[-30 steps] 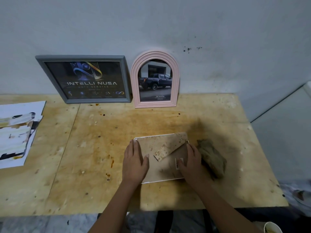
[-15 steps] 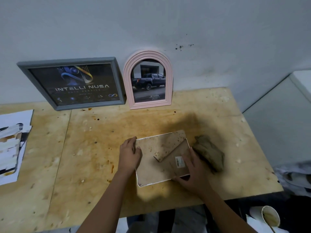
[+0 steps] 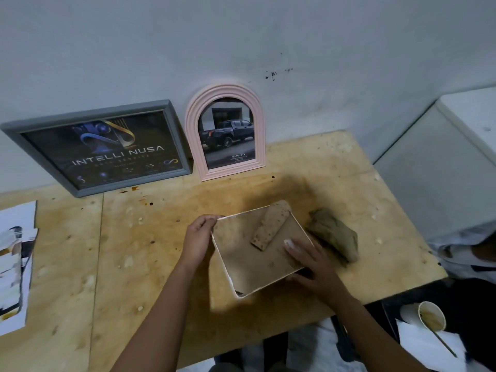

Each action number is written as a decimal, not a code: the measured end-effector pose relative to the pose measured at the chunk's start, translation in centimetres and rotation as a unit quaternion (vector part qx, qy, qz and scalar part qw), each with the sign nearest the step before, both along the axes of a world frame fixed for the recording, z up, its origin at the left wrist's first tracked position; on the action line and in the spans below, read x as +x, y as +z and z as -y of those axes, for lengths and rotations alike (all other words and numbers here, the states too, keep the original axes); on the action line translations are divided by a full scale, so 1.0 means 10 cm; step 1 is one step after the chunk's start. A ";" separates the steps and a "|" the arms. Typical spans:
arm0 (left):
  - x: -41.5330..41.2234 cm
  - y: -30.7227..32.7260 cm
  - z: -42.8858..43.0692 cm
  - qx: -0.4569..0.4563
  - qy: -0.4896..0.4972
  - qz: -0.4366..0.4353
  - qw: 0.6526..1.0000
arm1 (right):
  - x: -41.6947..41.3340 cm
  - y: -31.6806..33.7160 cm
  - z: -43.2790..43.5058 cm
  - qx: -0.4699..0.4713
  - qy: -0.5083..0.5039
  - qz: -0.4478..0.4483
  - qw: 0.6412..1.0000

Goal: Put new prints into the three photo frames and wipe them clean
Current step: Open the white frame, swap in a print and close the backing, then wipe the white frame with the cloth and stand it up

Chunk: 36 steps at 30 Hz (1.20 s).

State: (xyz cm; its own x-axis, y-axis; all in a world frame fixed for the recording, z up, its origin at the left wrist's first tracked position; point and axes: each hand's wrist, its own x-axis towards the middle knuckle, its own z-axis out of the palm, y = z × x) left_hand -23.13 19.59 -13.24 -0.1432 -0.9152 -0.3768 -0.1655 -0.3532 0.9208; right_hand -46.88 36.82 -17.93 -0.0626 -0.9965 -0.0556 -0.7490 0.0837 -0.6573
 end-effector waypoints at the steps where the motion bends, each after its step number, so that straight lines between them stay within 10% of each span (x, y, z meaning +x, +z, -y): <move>1: -0.03 0.07 0.05 0.004 -0.008 -0.030 1.000 | 0.01 0.01 0.02 -0.009 -0.006 0.001 1.000; 6: -0.25 0.41 0.22 0.023 -0.009 -0.198 0.980 | 0.14 0.23 0.16 -0.086 -0.105 0.068 0.988; 14: -0.58 0.80 0.24 -0.119 -0.017 -0.115 0.986 | 0.26 0.91 0.52 -0.031 -0.392 0.349 0.851; 26: -0.33 0.06 -0.58 0.050 -0.025 -0.052 0.997 | 0.27 0.56 0.26 0.118 -0.444 0.353 0.815; 36: -0.29 -0.16 -0.78 0.031 -0.046 0.041 0.998 | 0.08 0.37 0.27 0.224 -0.302 0.097 0.921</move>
